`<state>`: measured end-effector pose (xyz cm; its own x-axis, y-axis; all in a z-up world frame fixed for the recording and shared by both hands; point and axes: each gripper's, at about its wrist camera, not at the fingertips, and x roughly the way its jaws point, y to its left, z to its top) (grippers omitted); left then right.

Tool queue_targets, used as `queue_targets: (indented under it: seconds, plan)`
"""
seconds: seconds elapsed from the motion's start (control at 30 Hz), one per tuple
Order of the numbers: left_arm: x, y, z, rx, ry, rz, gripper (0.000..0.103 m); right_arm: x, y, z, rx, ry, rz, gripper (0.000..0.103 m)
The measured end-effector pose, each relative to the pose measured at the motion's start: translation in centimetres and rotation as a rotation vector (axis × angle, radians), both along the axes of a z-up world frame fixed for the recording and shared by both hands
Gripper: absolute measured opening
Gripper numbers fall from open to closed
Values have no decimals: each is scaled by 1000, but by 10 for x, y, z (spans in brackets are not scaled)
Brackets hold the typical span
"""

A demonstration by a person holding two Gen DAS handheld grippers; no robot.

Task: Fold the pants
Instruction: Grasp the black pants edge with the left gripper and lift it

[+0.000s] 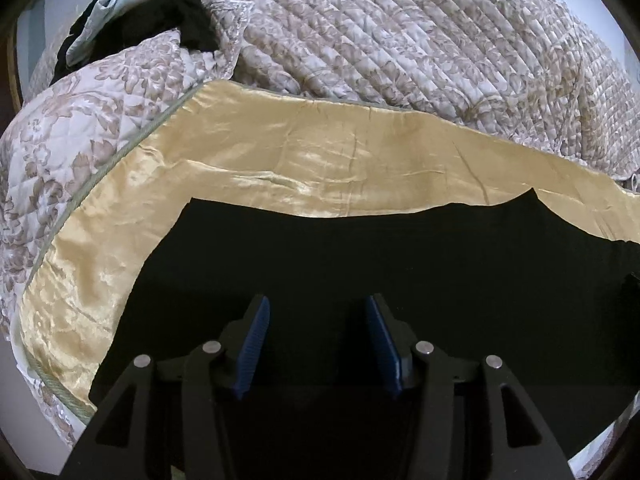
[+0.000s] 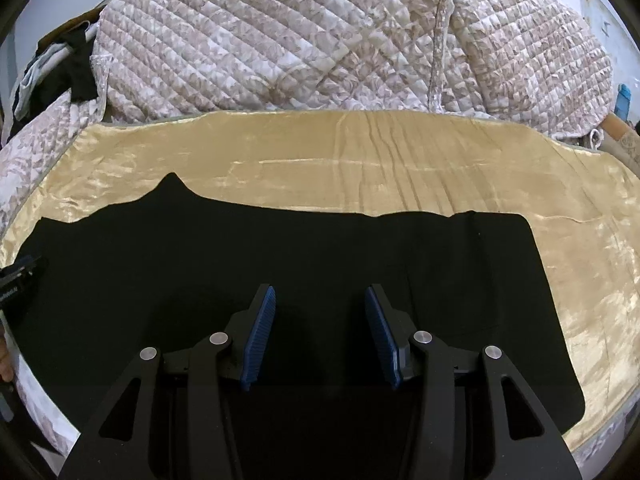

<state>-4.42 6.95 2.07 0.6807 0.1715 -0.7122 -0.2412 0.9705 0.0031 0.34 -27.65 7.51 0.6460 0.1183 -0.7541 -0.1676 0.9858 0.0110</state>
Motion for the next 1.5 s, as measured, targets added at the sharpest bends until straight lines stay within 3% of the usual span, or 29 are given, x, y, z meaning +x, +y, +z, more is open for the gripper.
queue_targets:
  seconds: [0.33,0.57,0.77,0.83,0.97,1.1,1.23,1.33,1.5]
  plan:
    - [-16,15,7,2,-27,28,53,-10,14,6,15,-22,71,48]
    - [-26,61,11,-20,-51,155,57,-17,33,2,-2,-25,144,48]
    - [-31,92,-4,-88,-16,233,59,-18,38,-1,-2,-20,150,48]
    - [-32,95,-8,-114,-18,232,62,-17,40,-2,1,-18,156,48]
    - [-24,90,-13,-94,-18,208,75,-17,43,-2,6,-16,166,48]
    - [-21,83,-14,-77,-21,194,75,-16,44,-2,9,-14,167,48]
    - [-22,76,-13,-69,-25,144,54,-16,43,-1,19,-16,166,48]
    - [-19,72,-13,-46,-16,124,48,-15,45,-1,26,-16,167,48]
    - [-18,72,-9,-54,-23,121,18,-16,49,-3,24,-16,178,48]
